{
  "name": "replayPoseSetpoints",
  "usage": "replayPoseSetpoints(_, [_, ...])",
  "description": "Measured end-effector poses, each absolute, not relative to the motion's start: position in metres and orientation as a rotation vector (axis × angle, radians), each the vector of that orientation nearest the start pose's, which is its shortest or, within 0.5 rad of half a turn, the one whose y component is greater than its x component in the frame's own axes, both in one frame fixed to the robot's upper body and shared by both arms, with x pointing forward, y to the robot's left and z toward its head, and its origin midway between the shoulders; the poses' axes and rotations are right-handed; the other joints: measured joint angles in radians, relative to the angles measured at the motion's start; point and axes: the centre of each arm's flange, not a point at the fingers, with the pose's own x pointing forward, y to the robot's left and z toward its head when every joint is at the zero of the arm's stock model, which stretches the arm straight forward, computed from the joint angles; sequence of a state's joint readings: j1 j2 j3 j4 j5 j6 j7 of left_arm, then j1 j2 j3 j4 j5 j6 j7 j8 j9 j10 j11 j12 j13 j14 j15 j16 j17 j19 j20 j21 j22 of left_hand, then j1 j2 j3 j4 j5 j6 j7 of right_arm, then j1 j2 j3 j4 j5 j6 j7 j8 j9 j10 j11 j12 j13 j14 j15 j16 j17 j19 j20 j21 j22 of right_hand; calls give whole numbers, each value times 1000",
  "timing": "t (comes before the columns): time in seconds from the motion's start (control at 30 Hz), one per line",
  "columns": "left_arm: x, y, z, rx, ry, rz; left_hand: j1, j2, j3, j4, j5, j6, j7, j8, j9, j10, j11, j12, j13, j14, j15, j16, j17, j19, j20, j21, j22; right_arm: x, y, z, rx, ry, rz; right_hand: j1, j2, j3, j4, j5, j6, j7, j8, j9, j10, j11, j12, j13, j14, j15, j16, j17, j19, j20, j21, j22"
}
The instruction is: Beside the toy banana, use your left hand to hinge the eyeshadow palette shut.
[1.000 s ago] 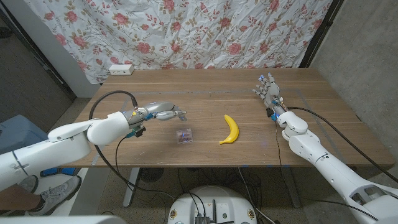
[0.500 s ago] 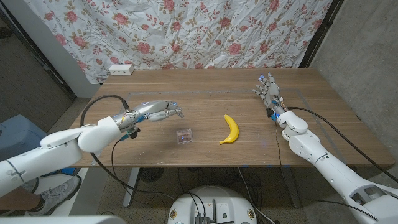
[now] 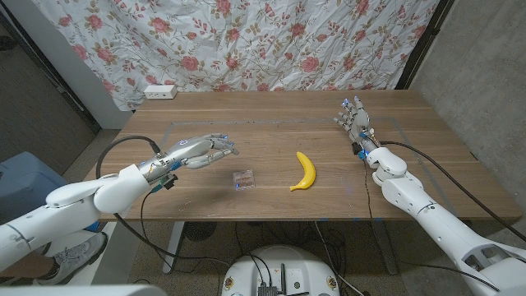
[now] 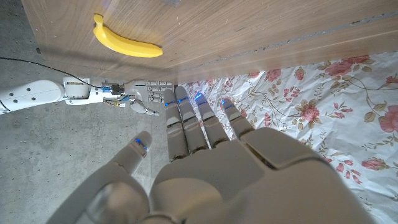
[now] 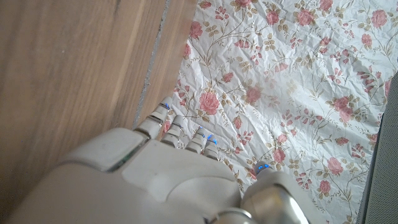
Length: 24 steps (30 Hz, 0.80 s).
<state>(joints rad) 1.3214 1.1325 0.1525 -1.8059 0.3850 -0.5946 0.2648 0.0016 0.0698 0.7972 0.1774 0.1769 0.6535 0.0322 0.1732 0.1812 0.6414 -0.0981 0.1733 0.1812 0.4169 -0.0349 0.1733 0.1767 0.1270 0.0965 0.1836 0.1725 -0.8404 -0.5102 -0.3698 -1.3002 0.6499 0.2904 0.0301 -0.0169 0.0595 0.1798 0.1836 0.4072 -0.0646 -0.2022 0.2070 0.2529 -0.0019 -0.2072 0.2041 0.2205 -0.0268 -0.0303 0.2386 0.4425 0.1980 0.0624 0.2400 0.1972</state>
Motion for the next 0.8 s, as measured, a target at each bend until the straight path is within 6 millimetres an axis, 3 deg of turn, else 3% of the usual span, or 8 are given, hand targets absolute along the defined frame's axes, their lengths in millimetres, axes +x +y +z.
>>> replayPoseSetpoints(0.3, [473, 316, -59, 1353, -1069, -313, 0, 0, -13, 5, 0, -87, -36, 0, -5, -109, -12, 0, -5, -83, -2, 0, 0, -33, -22, 0, 0, 653, -291, -28, 42, -593, 206, 0, 0, 0, 0, 0, 0, 0, 0, 0, 0, 0, 0, 0, 0, 0, 0, 0, 0, 0, 0, 0])
replayPoseSetpoints(0.6, [473, 321, -70, 1361, -1083, -333, -11, -3, -75, 20, 5, -237, -68, -7, -5, -269, -21, 0, -5, -222, -4, 0, 3, -107, -48, 0, 2, 653, -290, -28, 42, -593, 206, 0, 0, 0, 0, 0, 0, 0, 0, 0, 0, 0, 0, 0, 0, 0, 0, 0, 0, 0, 0, 0])
replayPoseSetpoints(0.8, [479, 329, -80, 1365, -1060, -355, -11, -3, -123, 23, 9, -369, -107, -7, -5, -400, -38, 0, -9, -352, -2, 0, 3, -198, -58, -6, 2, 653, -290, -28, 42, -593, 206, 0, 0, 0, 0, 0, 0, 0, 0, 0, 0, 0, 0, 0, 0, 0, 0, 0, 0, 0, 0, 0])
